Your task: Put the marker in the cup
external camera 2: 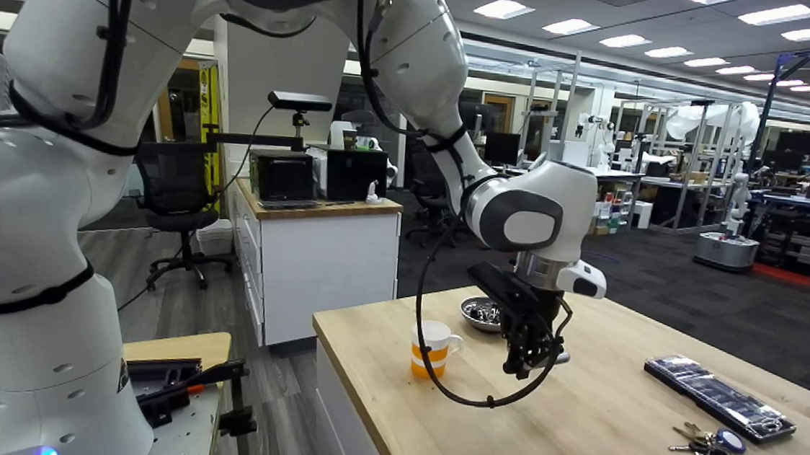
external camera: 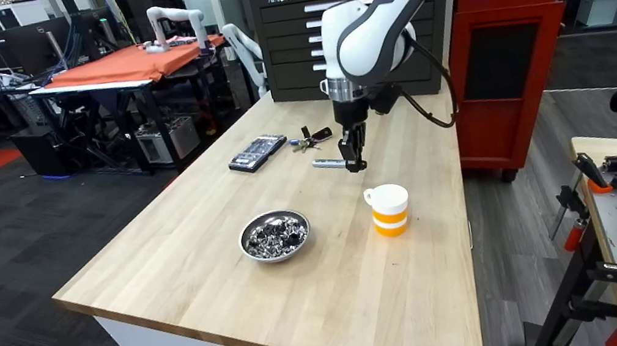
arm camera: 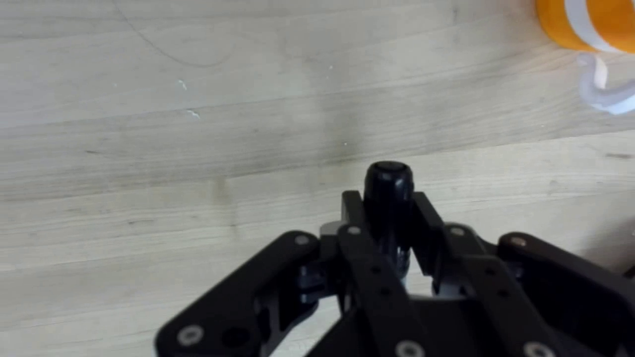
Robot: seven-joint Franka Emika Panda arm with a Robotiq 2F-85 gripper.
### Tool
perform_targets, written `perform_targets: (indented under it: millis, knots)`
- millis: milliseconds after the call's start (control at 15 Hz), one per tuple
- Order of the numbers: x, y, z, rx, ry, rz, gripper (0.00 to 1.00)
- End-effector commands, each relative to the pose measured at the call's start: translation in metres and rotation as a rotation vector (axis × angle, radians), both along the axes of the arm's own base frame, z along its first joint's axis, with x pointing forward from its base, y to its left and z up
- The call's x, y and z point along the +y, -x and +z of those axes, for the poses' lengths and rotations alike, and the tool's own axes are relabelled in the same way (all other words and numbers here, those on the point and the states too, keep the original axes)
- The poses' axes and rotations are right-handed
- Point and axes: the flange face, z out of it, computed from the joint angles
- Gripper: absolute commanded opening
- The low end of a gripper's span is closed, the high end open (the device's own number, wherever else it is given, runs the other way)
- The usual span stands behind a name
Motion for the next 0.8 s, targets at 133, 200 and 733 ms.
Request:
perform_targets:
  millis: [133,200,733]
  knots:
    - [-0.003,0.016,0.044,0.017,0.019,0.052,0.06]
    - [-0.001,0.019,0.048,0.023,0.019,0.081,0.06]
    - [0.003,0.059,0.082,0.084,0.043,0.357,0.06]
